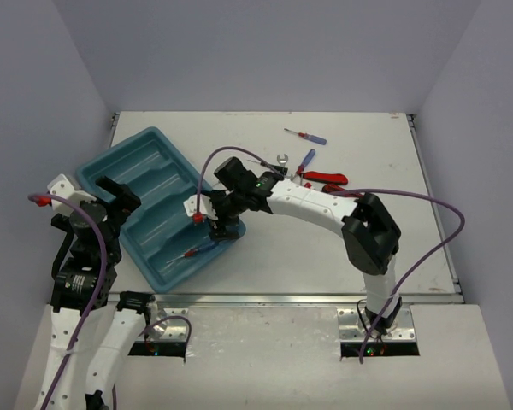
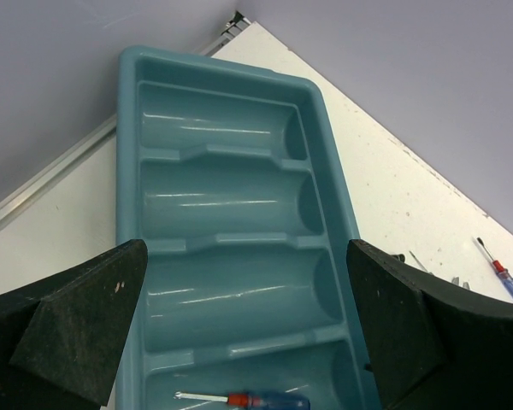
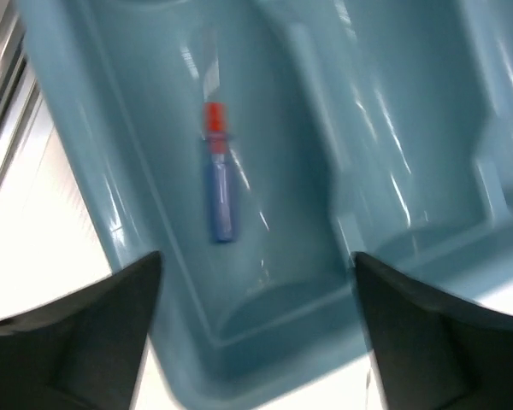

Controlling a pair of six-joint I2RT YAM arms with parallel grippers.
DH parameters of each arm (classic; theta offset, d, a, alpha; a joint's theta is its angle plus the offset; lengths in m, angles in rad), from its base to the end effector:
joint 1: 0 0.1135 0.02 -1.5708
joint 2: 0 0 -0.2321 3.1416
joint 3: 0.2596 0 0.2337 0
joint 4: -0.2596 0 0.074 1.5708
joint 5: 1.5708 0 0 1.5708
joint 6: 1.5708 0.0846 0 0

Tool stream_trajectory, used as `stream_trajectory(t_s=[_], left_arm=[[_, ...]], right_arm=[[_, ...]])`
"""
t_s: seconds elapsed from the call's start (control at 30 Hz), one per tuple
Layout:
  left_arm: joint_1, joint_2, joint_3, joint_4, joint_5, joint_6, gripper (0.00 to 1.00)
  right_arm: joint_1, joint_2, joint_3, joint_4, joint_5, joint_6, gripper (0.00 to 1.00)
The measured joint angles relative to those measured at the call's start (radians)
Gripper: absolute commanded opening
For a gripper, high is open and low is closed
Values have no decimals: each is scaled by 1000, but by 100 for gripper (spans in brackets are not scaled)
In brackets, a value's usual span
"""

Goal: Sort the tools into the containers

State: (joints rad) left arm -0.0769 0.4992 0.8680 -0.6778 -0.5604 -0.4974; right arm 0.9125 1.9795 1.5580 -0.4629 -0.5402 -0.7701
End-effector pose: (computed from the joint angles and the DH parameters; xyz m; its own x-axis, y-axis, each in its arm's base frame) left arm 0.1471 0.0338 0.3177 -0.0566 -0.4010 -0.9143 -0.5312 0.7875 -0.3125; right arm 0.2322 0.3713 0.1754 0.2714 -0.6250 -0.7319 -0.9596 -0.2345 -0.1556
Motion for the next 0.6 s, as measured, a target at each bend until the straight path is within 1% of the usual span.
stream_trajectory(t_s=[0.03,0.1,0.2,0.33,0.43,0.53,0.6], left_arm=[[0,0,0,0,3,0,100],[0,0,0,1,7,3,100],[0,-2,-1,4,24,10,100],[0,-5,-1,16,52,23,100],[0,-5,-6,28,75,30,100],[0,-5,-13,33,98,38,100],[0,-5,-18,39,114,45,100]], right_arm=[[-2,-35,-34,35,28,41,99],[-6,-103,-92,97,112,183,99],[-44,-200,-136,140,256,464,99],[-159,-307,-203,185,381,813,99],[-252,-332,-269,195,476,1013,98],[-314,-323,-342,171,606,1162,83],[-333,-304,-374,151,698,1240,67]])
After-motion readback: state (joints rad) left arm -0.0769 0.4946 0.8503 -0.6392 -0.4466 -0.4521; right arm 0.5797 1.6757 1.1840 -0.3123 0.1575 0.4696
